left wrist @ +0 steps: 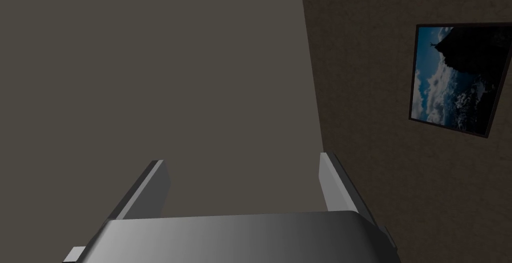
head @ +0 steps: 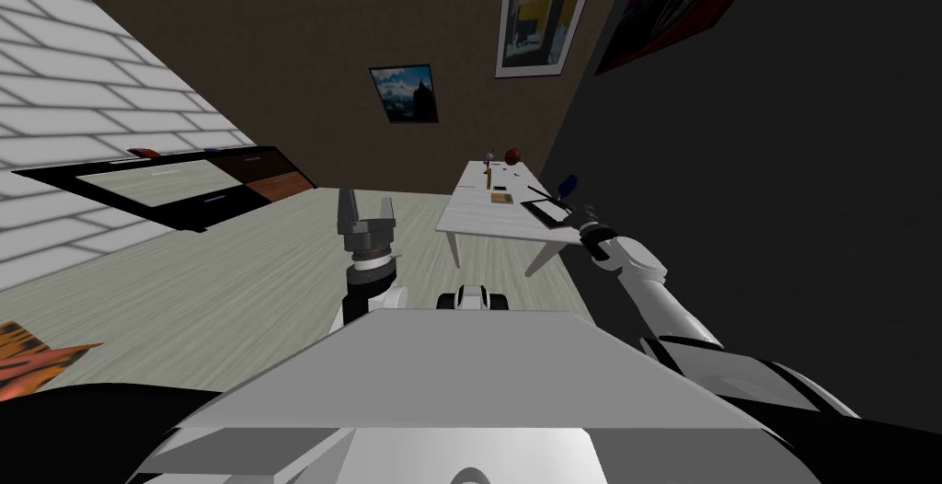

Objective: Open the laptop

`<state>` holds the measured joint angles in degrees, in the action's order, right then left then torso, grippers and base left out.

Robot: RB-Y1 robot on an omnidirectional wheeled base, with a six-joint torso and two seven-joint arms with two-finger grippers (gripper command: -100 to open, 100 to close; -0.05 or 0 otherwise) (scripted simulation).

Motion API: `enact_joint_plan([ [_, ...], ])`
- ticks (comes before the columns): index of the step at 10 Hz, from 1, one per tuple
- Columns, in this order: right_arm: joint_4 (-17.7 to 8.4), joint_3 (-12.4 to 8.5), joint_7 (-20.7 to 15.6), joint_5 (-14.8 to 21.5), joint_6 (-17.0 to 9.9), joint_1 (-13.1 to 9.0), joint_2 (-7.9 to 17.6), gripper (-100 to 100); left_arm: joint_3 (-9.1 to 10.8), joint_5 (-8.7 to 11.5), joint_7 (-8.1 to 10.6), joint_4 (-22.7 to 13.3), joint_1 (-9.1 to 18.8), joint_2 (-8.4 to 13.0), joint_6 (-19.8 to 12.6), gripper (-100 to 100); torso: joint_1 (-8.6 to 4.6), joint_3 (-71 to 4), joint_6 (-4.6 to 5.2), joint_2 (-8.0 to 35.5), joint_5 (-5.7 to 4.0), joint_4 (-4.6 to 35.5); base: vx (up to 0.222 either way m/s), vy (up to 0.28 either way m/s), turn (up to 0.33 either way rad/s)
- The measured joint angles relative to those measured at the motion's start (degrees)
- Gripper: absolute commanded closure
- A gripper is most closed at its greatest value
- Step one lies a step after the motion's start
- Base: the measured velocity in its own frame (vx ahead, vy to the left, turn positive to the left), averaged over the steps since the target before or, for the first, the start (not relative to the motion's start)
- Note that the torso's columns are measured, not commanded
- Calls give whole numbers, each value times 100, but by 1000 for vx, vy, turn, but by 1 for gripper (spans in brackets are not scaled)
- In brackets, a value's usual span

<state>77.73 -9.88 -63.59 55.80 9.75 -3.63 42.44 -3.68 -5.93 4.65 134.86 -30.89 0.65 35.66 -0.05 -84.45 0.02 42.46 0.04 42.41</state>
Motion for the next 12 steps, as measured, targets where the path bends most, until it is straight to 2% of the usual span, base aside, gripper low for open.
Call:
enact_joint_plan([
  [1,113,37,-134,116,-71,79,-65,-100,0,0,0,0,0,0,0,0,7,-2,-1,-3,3,0,4,33,22],
  [2,101,67,-101,95,-93,72,44,-100,0,0,0,0,0,0,0,0,20,-5,-2,-6,6,-4,-7,56,12],
  [3,0,7,-45,48,-6,36,130,-100,-1,0,0,0,0,-1,0,0,21,-7,-1,-10,3,-9,-12,63,8],
  [4,-57,42,66,-7,22,-3,308,-100,-1,0,0,0,0,-1,0,0,15,-10,-2,-15,0,-11,-12,56,14],
  [6,-40,66,321,-125,17,69,656,-100,-1,0,0,0,0,-1,0,0,9,-12,-1,-17,1,-7,-4,70,14],
  [9,-231,57,511,-241,135,-21,990,-100,0,0,0,0,0,0,0,0,15,-3,-3,-3,6,-1,-5,41,9],
  [10,-233,65,530,-244,130,-19,999,0,0,0,0,0,0,0,0,0,7,-3,-1,-5,2,-2,0,5,2],
  [12,-240,76,527,-242,134,-8,989,0,0,0,0,0,0,0,0,0,6,-7,0,-9,3,-3,0,0,0],
])
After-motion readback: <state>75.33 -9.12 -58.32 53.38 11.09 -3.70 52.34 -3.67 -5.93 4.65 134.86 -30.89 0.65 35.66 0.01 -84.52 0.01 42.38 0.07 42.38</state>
